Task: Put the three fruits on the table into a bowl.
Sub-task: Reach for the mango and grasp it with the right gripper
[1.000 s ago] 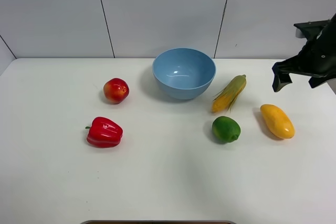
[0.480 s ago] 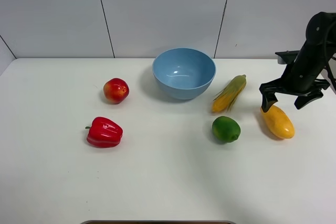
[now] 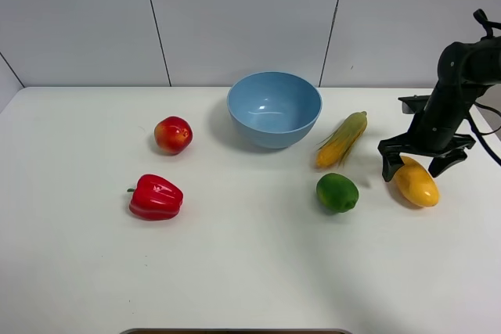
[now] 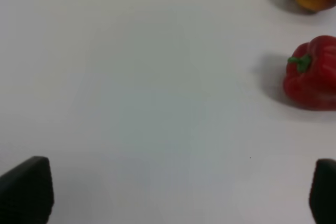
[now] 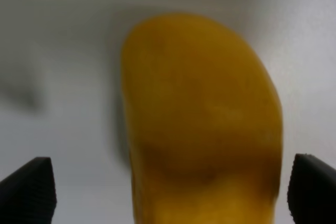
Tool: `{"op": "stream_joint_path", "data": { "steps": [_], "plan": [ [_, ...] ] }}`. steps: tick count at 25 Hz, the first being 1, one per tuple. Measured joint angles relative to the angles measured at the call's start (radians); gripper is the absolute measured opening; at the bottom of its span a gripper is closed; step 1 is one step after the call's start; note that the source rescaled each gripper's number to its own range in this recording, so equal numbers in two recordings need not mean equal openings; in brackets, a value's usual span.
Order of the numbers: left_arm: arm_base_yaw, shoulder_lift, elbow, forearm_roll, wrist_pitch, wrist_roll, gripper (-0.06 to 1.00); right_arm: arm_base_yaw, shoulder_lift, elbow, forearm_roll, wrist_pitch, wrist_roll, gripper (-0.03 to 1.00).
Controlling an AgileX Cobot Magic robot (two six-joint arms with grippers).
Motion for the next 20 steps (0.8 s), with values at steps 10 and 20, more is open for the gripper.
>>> {"op": "stream_joint_path", "data": {
  "steps": [10, 20],
  "plan": [
    [0.0, -0.001, 0.0, 0.0, 0.0, 0.0, 1.0, -0.046, 0.055, 0.0, 0.012, -0.025, -0.011, 0.7],
    [0.0, -0.001, 0.0, 0.0, 0.0, 0.0, 1.0, -0.093, 0.096, -0.001, 0.071, -0.037, -0.05, 0.7]
  ]
}}
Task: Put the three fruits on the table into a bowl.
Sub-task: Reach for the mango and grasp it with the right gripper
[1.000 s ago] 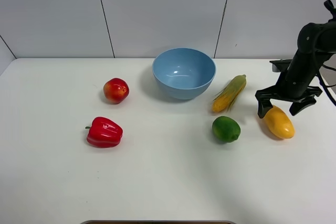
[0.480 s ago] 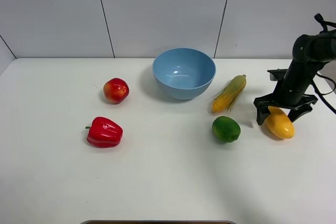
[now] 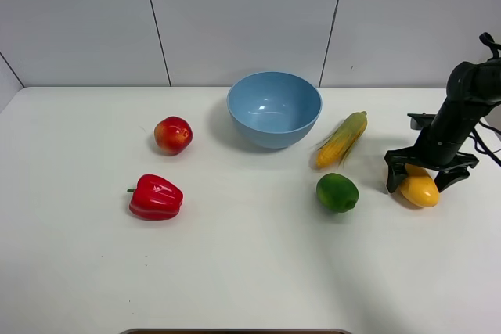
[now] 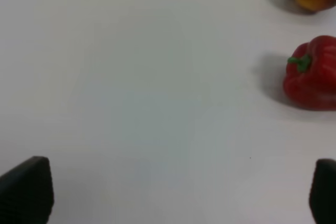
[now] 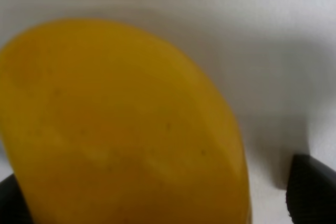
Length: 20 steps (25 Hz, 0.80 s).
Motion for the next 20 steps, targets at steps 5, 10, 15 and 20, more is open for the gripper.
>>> {"op": "stream_joint_path", "data": {
  "steps": [5, 10, 15, 20],
  "plan": [
    [0.0, 0.0, 0.0, 0.0, 0.0, 0.0, 1.0, 0.0, 0.0, -0.001, 0.001, -0.008, 0.0, 0.69],
    [0.0, 0.0, 0.0, 0.0, 0.0, 0.0, 1.0, 0.0, 0.001, -0.001, 0.001, -0.012, -0.002, 0.68],
    [0.0, 0.0, 0.0, 0.0, 0.0, 0.0, 1.0, 0.0, 0.001, -0.002, 0.002, -0.015, -0.005, 0.47],
    [0.0, 0.0, 0.0, 0.0, 0.0, 0.0, 1.0, 0.0, 0.001, -0.002, 0.008, -0.019, -0.006, 0.42]
  ]
}}
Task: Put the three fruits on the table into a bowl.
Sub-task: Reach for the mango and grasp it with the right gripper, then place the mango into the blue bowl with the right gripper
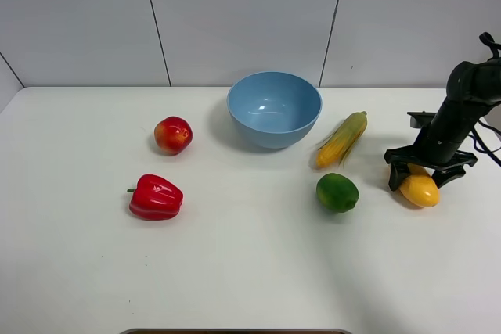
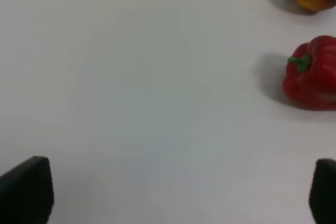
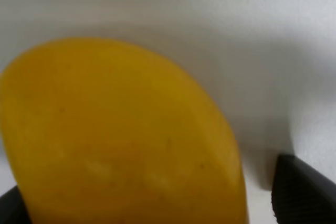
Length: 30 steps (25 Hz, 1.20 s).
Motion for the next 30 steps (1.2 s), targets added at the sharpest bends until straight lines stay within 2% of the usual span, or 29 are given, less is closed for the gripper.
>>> {"op": "stream_joint_path", "data": {
  "steps": [3, 9, 10, 30],
  "plan": [
    [0.0, 0.0, 0.0, 0.0, 0.0, 0.0, 1.0, 0.0, 0.0, 0.0, 0.003, -0.001, 0.0, 0.36],
    [0.0, 0.0, 0.0, 0.0, 0.0, 0.0, 1.0, 0.0, 0.001, 0.0, 0.012, -0.003, -0.004, 0.04],
    [0.0, 0.0, 0.0, 0.0, 0.0, 0.0, 1.0, 0.0, 0.001, 0.0, 0.012, -0.003, -0.005, 0.01],
    [0.0, 0.0, 0.0, 0.0, 0.0, 0.0, 1.0, 0.0, 0.001, 0.0, 0.022, -0.003, -0.007, 0.0]
  ]
}}
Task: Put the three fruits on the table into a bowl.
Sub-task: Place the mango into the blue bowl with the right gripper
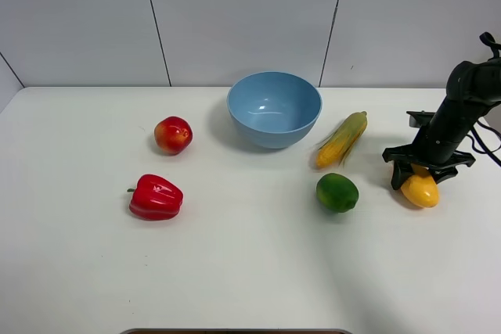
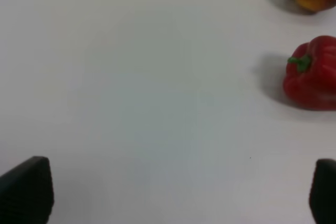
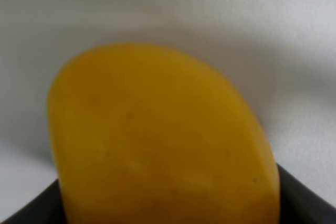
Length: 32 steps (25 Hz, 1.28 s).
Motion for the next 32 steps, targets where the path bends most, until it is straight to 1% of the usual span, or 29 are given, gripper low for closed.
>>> {"op": "stream_joint_path", "data": {
  "steps": [6, 10, 15, 19, 23, 24, 28, 30, 31, 32],
  "plan": [
    [0.0, 0.0, 0.0, 0.0, 0.0, 0.0, 1.0, 0.0, -0.016, 0.0, 0.007, 0.0, 0.001, 0.0],
    [0.0, 0.0, 0.0, 0.0, 0.0, 0.0, 1.0, 0.0, -0.074, 0.0, 0.01, 0.0, 0.002, 0.0],
    [0.0, 0.0, 0.0, 0.0, 0.0, 0.0, 1.0, 0.0, -0.148, -0.004, 0.046, 0.003, 0.002, 0.0],
    [0.0, 0.0, 0.0, 0.0, 0.0, 0.0, 1.0, 0.0, -0.178, -0.045, 0.072, 0.033, 0.001, 0.0],
    [0.0, 0.0, 0.0, 0.0, 0.0, 0.0, 1.0, 0.006, -0.19, -0.153, 0.131, 0.101, -0.013, 0.0],
    [0.0, 0.0, 0.0, 0.0, 0.0, 0.0, 1.0, 0.027, -0.191, -0.207, 0.14, 0.125, -0.018, 0.0],
    [0.0, 0.0, 0.0, 0.0, 0.0, 0.0, 1.0, 0.11, -0.191, -0.306, 0.146, 0.129, -0.023, 0.0],
    [0.0, 0.0, 0.0, 0.0, 0.0, 0.0, 1.0, 0.167, -0.191, -0.351, 0.146, 0.126, -0.026, 0.0],
    [0.0, 0.0, 0.0, 0.0, 0.0, 0.0, 1.0, 0.167, -0.191, -0.351, 0.146, 0.126, -0.026, 0.0],
    [0.0, 0.0, 0.0, 0.0, 0.0, 0.0, 1.0, 0.197, -0.19, -0.374, 0.146, 0.122, -0.027, 0.0]
  ]
}}
